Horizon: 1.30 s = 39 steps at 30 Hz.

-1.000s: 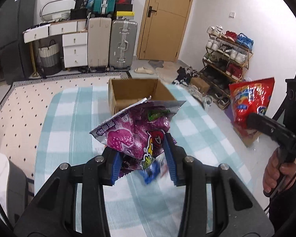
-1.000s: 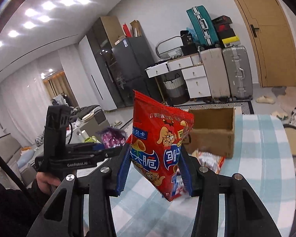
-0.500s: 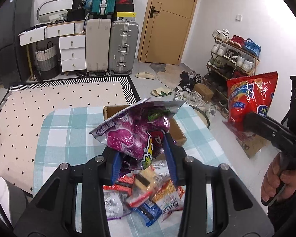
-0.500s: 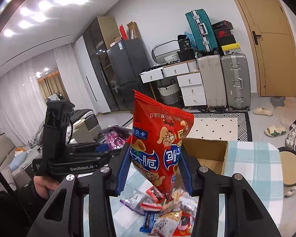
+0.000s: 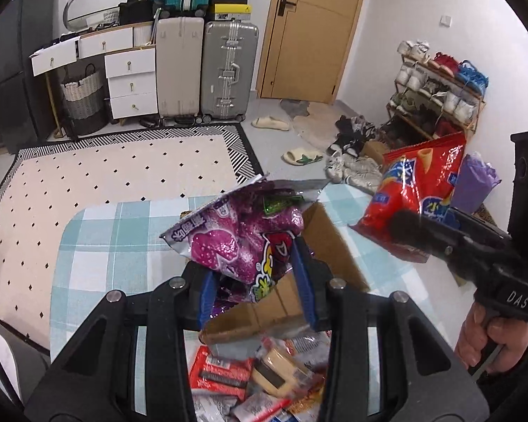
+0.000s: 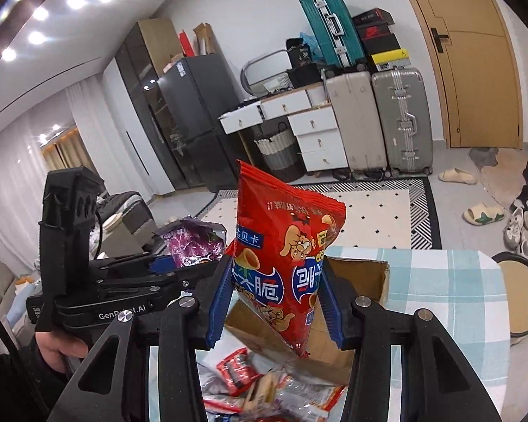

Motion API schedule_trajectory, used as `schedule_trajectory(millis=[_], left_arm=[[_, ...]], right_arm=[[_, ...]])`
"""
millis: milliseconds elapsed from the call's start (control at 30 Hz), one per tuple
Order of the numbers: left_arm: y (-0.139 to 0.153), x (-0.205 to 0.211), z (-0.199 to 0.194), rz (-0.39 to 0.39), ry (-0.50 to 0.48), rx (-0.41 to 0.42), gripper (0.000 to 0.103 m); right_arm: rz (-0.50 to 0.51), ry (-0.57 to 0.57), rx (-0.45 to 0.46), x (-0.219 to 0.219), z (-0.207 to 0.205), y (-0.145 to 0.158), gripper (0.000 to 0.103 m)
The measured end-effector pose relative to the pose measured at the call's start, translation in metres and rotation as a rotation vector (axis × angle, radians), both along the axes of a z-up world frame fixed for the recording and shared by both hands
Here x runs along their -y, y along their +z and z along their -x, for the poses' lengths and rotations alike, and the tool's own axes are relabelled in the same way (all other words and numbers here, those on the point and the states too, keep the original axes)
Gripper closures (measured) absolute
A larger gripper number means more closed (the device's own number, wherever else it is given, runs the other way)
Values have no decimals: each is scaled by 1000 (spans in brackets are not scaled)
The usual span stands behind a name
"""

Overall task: Organize snacks
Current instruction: 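Lift both held bags and carry them over the cardboard box, then open both tools to drop the bags into the box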

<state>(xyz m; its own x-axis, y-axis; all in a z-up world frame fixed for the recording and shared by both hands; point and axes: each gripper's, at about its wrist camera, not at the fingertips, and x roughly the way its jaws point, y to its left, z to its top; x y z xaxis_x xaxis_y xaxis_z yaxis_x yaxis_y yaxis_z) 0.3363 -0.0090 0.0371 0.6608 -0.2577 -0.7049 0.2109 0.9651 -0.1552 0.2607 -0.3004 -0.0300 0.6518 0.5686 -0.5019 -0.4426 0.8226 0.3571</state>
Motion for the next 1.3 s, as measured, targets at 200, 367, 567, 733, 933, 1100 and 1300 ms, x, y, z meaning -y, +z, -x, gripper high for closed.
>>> schedule_trajectory(millis=[200, 367, 567, 733, 933, 1100, 1300], left_arm=[[-52, 11, -51, -39, 5, -88, 67], [-93, 16, -75, -60, 3, -162, 67], [-131, 20, -88, -79, -4, -214, 67], [-139, 17, -89, -81, 16, -205, 58], [-125, 10, -61, -85, 39, -157, 37], [-99, -4, -11, -58, 90, -66, 23], [-64, -12, 55, -81, 113, 20, 20]], right_arm=[[75, 6, -78, -9, -41, -48, 57], [117, 24, -132, -16, -61, -85, 57], [165, 19, -162, -22, -74, -115, 55], [182, -3, -130, -18, -71, -116, 50], [154, -8, -70, -9, -38, -93, 45], [122, -27, 28, 0, 18, -71, 23], [92, -42, 80, 9, 77, -58, 15]])
